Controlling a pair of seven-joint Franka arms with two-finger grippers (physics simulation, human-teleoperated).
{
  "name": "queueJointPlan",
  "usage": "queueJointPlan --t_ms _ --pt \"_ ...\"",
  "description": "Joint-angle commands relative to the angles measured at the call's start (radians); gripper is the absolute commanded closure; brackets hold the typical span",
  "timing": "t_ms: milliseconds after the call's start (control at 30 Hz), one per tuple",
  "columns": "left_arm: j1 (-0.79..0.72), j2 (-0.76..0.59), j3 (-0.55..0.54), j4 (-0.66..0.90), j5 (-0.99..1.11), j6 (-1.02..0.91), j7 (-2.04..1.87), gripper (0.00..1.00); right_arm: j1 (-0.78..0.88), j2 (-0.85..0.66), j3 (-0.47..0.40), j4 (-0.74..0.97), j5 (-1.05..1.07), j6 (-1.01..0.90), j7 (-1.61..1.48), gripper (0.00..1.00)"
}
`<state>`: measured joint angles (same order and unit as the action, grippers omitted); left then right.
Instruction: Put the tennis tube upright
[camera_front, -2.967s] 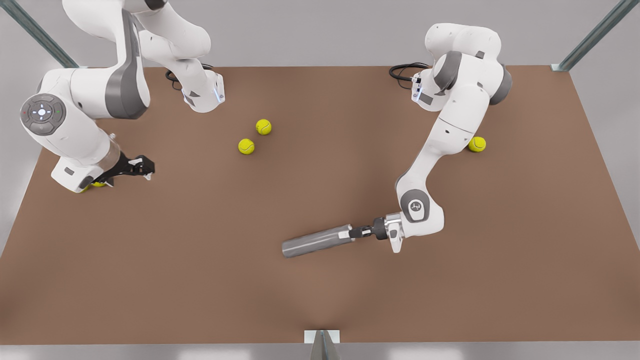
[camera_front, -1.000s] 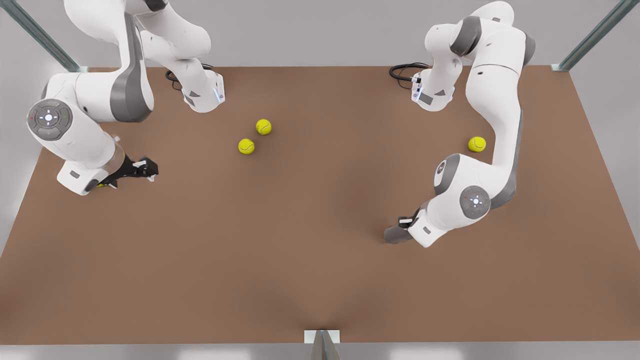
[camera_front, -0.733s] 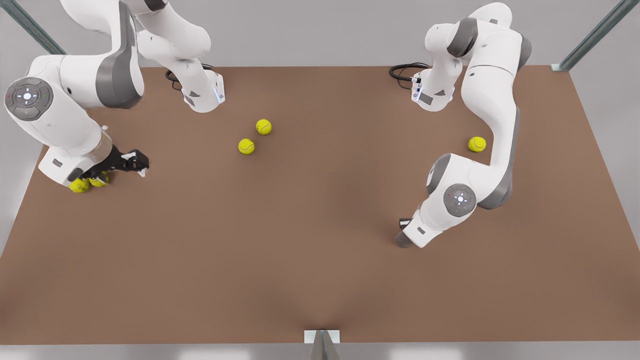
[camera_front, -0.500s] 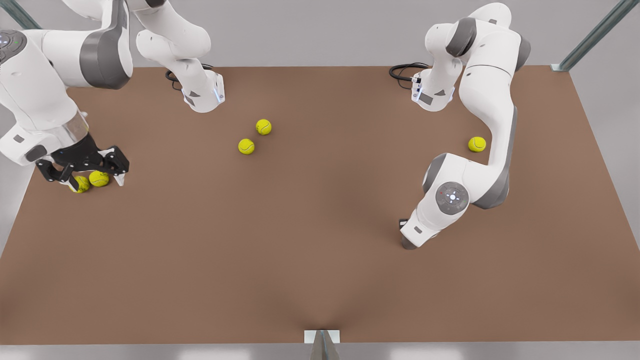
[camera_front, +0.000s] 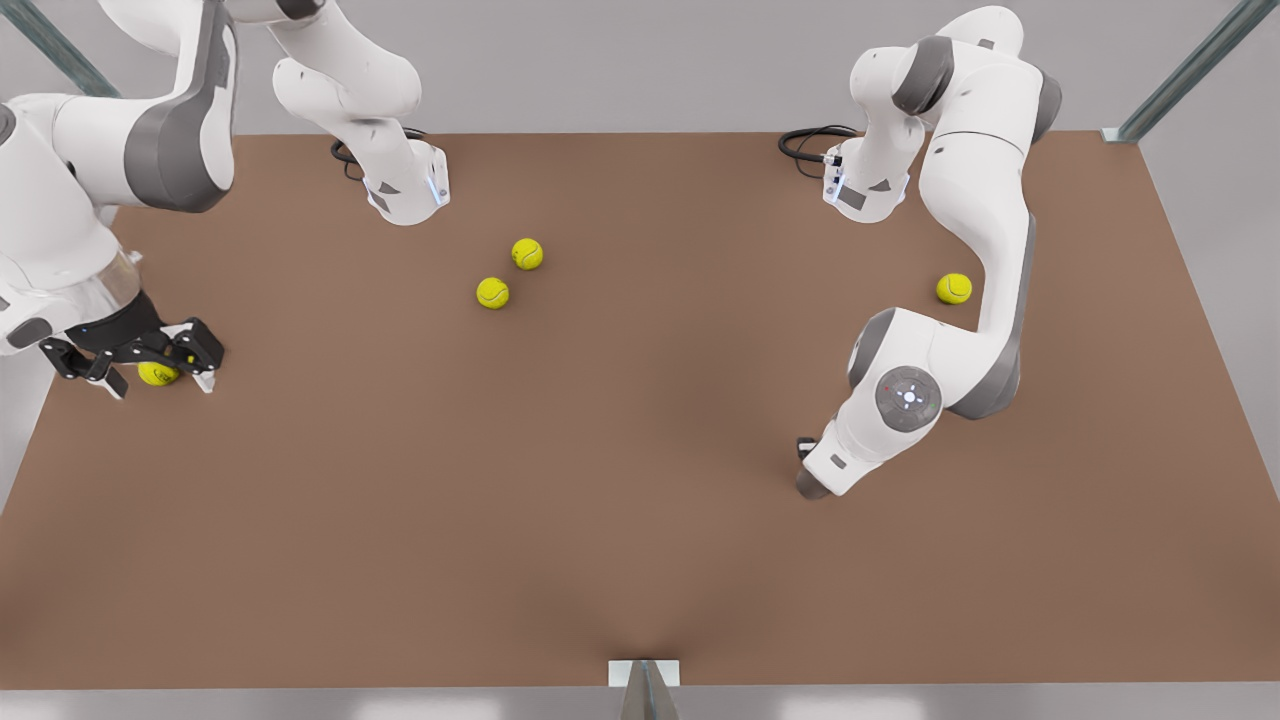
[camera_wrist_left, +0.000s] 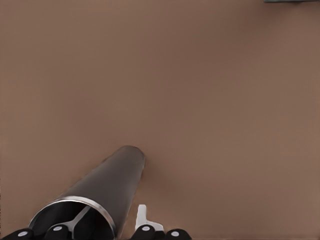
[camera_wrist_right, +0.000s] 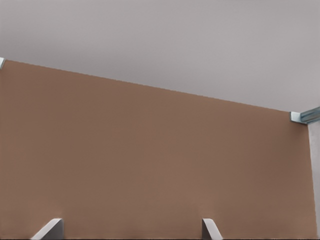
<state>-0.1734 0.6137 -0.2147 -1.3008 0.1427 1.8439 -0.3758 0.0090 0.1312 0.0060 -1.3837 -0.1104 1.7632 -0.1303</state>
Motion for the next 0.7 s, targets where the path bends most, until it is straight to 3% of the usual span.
queueJointPlan --t_ms 0,200,367,467,500,533,567,600,667 --pt "0.0 -0.002 0.0 0.0 0.005 0.0 0.0 0.01 0.005 -0.001 -0.001 0.0 0.0 -0.013 0.0 0.0" --pt "-0.003 -0.032 -0.023 0.044 -0.003 -0.149 -0.006 0.01 -0.032 -0.071 0.005 -0.195 0.003 -0.01 0.001 0.0" --pt "-0.002 -0.158 -0.034 0.146 0.002 -0.462 -0.005 0.01 -0.026 -0.056 0.006 -0.155 0.023 0.019 -0.002 0.0" --pt "0.028 -0.213 -0.02 0.146 0.008 -0.529 0.009 0.01 -0.033 -0.053 0.006 -0.14 0.054 -0.004 -0.005 0.0" --pt "0.009 -0.232 0.059 0.14 0.012 -0.534 0.163 0.01 -0.03 -0.053 0.006 -0.14 0.054 -0.024 -0.003 0.0" --pt "0.023 -0.29 0.176 0.117 -0.171 -0.537 0.299 0.01 -0.032 -0.056 0.006 -0.14 0.054 -0.025 -0.003 0.0" --pt "0.058 -0.419 0.169 -0.032 -0.232 -0.43 0.298 0.01 -0.026 -0.058 0.008 -0.132 0.054 -0.027 -0.003 0.0" --pt "0.06 -0.462 0.167 -0.086 -0.206 -0.405 0.305 0.01 -0.024 -0.058 0.009 -0.132 0.055 -0.027 -0.003 0.0" --pt "0.058 -0.462 0.166 -0.086 -0.183 -0.411 0.305 0.01 -0.026 -0.058 0.04 -0.13 0.055 -0.044 -0.003 0.0"
